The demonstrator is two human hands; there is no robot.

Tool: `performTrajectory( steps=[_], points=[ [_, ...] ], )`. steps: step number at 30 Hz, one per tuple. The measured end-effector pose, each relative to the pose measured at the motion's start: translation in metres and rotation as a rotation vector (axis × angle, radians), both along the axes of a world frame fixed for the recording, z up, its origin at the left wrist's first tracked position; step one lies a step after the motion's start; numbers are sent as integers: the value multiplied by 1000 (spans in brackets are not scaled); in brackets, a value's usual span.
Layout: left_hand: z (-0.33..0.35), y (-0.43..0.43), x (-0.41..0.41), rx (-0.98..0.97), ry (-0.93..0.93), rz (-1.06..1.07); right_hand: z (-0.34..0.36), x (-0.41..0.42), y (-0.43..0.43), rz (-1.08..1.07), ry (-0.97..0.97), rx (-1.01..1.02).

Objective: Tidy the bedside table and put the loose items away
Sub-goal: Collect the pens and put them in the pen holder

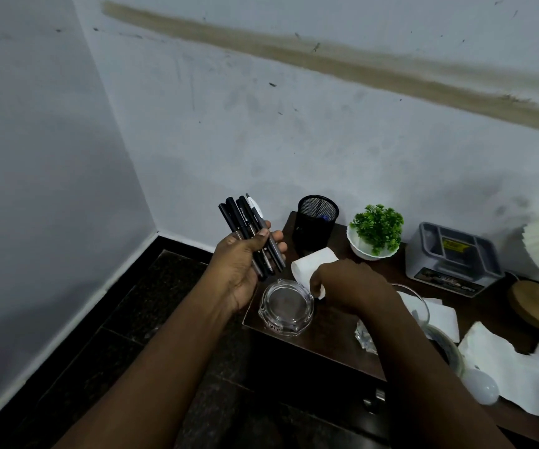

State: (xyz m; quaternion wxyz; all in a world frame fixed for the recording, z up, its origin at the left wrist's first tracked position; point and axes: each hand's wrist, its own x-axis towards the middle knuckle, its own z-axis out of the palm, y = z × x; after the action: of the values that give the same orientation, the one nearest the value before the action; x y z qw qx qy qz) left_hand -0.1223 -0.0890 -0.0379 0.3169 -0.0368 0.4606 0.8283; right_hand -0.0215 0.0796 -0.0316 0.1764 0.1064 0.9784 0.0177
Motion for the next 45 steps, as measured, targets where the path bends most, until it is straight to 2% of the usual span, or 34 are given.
performTrajectory(
  steps=[8, 12, 14, 17, 21, 26, 32, 40, 45],
  points=[
    [1, 3, 2, -3, 12, -21, -1, -14, 4, -122, -137, -24],
    [1, 3, 1, -4, 13, -34, 16, -8, 16, -89, 141, 50],
    [1, 3, 1, 0, 14, -41, 25, -1, 26, -130, 204, 113],
    [1, 2, 1, 2, 13, -47, 27, 4, 39, -230, 200, 161],
    [1, 1, 3, 3, 7, -46, 18, 9, 29, -290, 72, 178],
    [2, -1, 0, 1, -3, -27, 5, -1, 8, -217, 156, 274],
    [-2, -3, -1, -8, -4, -43, -18, -15, -9, -108, 172, 194],
    [-6, -7, -8, 0, 7, -48, -31, -24, -8, -163, 199, 179],
    [-9, -7, -11, -62, 62, -31, 15, -33, 5, -193, 284, -56]
  ],
)
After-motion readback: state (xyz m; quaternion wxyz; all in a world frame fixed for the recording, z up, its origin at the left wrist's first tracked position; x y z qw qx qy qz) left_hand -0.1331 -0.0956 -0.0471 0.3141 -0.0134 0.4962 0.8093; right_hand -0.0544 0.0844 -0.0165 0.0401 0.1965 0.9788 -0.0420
